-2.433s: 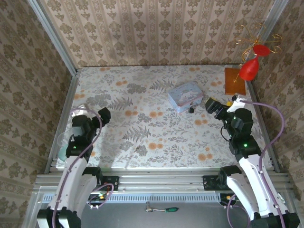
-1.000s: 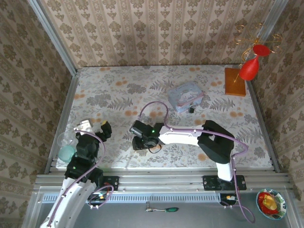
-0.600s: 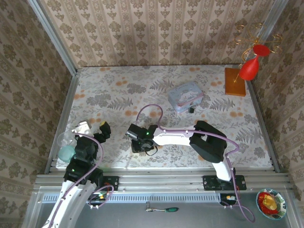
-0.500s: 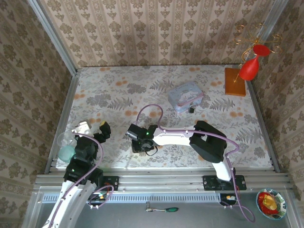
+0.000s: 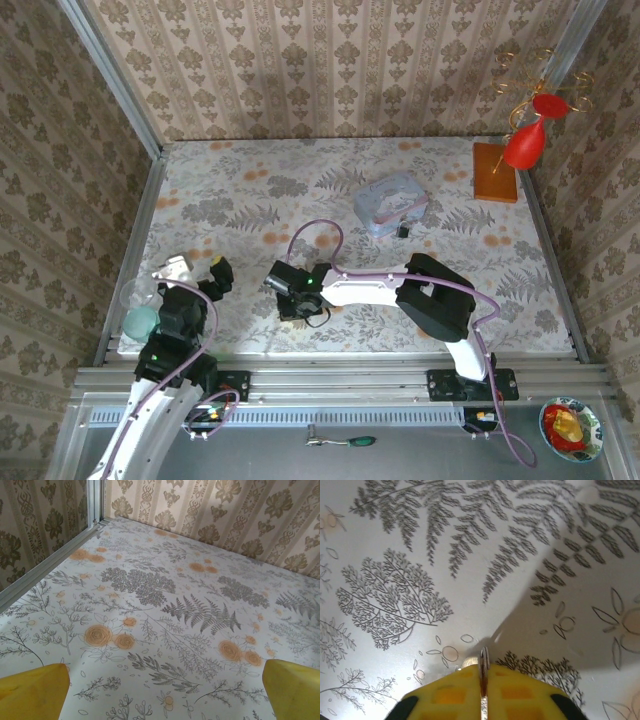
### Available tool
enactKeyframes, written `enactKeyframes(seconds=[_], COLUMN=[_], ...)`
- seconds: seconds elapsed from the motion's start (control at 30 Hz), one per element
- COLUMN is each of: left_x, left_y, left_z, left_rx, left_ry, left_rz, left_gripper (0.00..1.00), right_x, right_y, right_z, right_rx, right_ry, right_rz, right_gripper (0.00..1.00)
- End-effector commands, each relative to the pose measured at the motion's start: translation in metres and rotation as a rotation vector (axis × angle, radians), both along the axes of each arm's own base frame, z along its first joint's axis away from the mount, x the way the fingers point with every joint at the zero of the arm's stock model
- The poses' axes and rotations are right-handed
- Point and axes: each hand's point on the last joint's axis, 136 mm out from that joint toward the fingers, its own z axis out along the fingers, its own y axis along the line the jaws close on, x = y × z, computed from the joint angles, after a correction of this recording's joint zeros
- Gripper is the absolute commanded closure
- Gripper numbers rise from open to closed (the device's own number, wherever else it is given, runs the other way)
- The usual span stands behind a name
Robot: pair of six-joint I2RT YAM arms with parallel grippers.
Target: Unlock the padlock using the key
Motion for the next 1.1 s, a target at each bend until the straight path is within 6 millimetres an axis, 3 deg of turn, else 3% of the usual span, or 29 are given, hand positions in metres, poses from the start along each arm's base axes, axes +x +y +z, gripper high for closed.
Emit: enactKeyframes(seconds=[0.0,0.17,0.33,0.43,0.67,0.9,1.07], left_x=[0.003,0.012,0.024,0.030,0.031,0.001,-0.024], left_y=[0.000,-0.010,-0.032,-0.063,-0.135,-0.208,-0.233], left_z=[0.004,-0.002,-0.008,-0.007,0.016,0.041,0.039], left_rx=[0.012,0.026,0.026,-0.016,-0.196,-0.191,0.020], left_ry=[-0.005,0.016,0.049,0.044,0.046,-0.086,-0.245], left_rz=[0.008,-0.035,-0.137,-0.286,-0.593,-0.909,-1.067], left_gripper=[0.00,0.00,0.00,0.00,0.01,0.05,0.06], right_x=[0.002,0.007,0.017,0.022,0.034,0.038,0.032], right_y=[0.001,-0.011,-0.030,-0.052,-0.112,-0.144,-0.160], right_z=[0.000,0.013,0.039,0.058,0.098,0.152,0.186], right_rx=[0.093,0.157,0.373,0.425,0.616,0.742,0.711], right_ry=[0.003,-0.028,-0.046,-0.089,-0.180,-0.261,-0.318], right_rz=[-0.059,-0.129,-0.258,-0.317,-0.506,-0.543,-0.519], right_gripper=[0.98,1.00,1.00,1.00,1.00,1.00,1.00])
